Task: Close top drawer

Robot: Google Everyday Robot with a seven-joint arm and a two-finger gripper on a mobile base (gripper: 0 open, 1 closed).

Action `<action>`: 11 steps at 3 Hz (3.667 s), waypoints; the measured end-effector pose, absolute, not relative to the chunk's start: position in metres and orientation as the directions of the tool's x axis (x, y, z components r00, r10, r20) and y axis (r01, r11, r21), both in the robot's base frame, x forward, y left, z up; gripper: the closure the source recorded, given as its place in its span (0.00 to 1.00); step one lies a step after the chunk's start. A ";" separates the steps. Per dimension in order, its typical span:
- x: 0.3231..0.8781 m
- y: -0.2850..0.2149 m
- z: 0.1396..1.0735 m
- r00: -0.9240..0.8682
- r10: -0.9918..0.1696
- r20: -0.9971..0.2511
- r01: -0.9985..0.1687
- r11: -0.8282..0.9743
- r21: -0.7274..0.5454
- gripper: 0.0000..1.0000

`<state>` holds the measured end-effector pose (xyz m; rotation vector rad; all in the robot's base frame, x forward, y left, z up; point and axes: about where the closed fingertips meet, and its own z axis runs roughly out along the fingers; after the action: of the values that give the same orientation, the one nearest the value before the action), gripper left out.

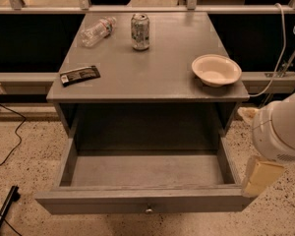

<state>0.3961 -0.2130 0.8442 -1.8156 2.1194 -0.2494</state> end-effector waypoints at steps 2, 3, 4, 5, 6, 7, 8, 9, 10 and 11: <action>0.396 -0.222 0.815 -0.096 -0.992 -0.085 -0.944 0.118 -0.308 0.08; 0.386 -0.228 0.777 -0.047 -0.999 -0.014 -0.962 0.049 -0.269 0.26; 0.373 -0.226 0.747 0.013 -1.000 0.002 -0.969 -0.013 -0.246 0.49; 0.360 -0.221 0.732 0.061 -0.997 -0.039 -0.969 -0.049 -0.243 0.73; 0.347 -0.208 0.718 0.091 -0.991 -0.100 -0.972 -0.066 -0.223 0.96; 0.328 -0.176 0.676 0.149 -0.971 -0.188 -0.980 -0.120 -0.159 1.00; 0.337 -0.176 0.663 0.138 -0.978 -0.159 -0.977 -0.109 -0.182 1.00; 0.337 -0.175 0.660 0.133 -0.978 -0.162 -0.979 -0.104 -0.178 1.00; 0.337 -0.172 0.649 0.115 -0.978 -0.172 -0.983 -0.087 -0.164 1.00; 0.336 -0.166 0.640 0.098 -0.982 -0.159 -0.983 -0.071 -0.169 1.00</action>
Offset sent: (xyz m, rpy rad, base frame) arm -0.0001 -0.0254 -0.0736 -0.1280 0.1226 0.0913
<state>0.3362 -0.1660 0.6400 -2.1421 1.9662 0.0037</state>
